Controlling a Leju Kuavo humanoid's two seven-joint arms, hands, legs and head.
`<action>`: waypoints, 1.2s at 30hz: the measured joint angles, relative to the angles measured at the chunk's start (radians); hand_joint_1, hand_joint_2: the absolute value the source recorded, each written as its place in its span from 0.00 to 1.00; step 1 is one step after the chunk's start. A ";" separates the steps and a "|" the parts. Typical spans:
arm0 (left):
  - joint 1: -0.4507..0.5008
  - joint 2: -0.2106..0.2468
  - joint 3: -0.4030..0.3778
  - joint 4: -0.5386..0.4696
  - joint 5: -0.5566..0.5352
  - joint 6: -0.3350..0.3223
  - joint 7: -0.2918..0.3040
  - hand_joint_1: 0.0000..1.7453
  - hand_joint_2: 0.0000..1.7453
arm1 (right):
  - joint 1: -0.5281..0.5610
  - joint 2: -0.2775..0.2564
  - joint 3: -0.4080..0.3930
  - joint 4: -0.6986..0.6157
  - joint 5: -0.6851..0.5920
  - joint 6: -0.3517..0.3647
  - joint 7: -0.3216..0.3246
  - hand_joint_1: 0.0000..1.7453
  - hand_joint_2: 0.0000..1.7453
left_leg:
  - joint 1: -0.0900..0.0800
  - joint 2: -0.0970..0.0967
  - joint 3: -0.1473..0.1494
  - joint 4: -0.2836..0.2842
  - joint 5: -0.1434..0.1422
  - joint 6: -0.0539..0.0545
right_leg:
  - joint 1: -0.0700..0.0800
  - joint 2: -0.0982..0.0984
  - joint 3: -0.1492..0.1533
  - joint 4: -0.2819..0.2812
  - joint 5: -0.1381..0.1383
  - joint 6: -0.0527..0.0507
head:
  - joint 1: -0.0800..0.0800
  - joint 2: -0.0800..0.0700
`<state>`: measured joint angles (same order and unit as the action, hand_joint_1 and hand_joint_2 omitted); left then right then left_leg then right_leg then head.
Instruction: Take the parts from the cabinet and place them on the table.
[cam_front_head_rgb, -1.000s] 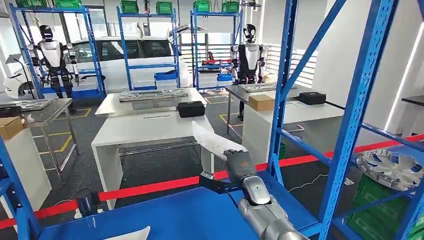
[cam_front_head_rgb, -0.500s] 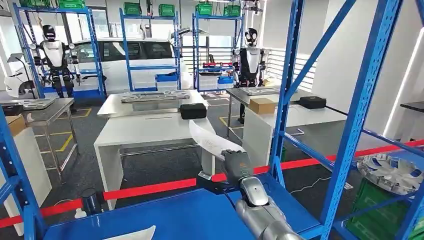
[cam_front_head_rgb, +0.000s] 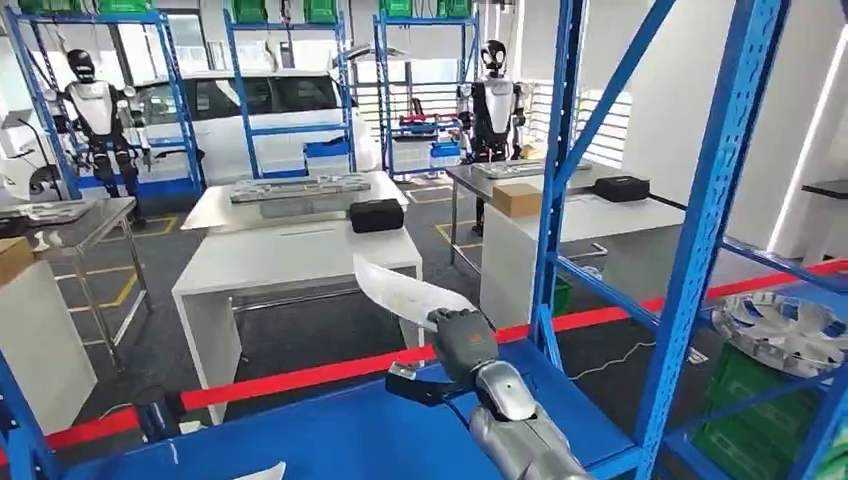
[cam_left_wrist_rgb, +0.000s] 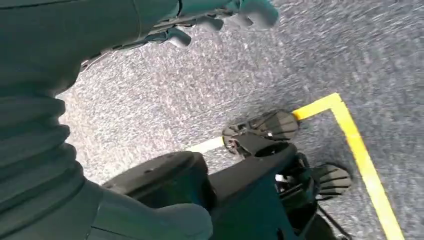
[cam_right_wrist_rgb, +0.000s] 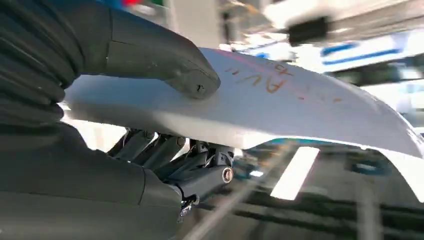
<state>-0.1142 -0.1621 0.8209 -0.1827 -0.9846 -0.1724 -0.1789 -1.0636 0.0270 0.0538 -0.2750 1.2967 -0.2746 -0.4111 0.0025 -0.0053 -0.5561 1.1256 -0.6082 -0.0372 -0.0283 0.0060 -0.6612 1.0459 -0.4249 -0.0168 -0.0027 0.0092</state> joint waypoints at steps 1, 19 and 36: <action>-0.002 0.000 0.001 0.000 -0.001 0.000 0.003 0.00 1.00 | 0.009 0.008 0.000 0.000 -0.005 -0.006 -0.024 1.00 1.00 | 0.002 0.000 -0.044 0.078 -0.031 -0.004 | 0.000 0.000 0.000 0.000 -0.001 -0.002 | -0.001 0.000; 0.008 0.007 0.003 0.000 -0.011 -0.013 -0.001 0.00 1.00 | 0.119 0.066 0.025 -0.014 -0.042 -0.054 -0.201 1.00 1.00 | -0.004 -0.002 -0.054 -0.095 0.160 0.058 | 0.008 -0.002 -0.102 0.299 -0.163 0.043 | 0.008 0.000; 0.008 0.010 0.005 0.000 -0.024 -0.010 0.027 0.00 1.00 | 0.146 0.086 0.040 -0.025 -0.077 -0.051 -0.254 1.00 1.00 | 0.012 0.000 -0.088 0.107 0.064 -0.019 | 0.013 -0.012 0.010 -0.019 0.010 -0.012 | 0.000 0.000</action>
<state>-0.1063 -0.1519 0.8263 -0.1827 -1.0090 -0.1827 -0.1514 -0.9175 0.1125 0.0938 -0.3002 1.2196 -0.3254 -0.6649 0.0147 -0.0053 -0.6437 1.2326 -0.5444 -0.0557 -0.0151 -0.0059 -0.6510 1.0267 -0.4144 -0.0291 -0.0027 0.0088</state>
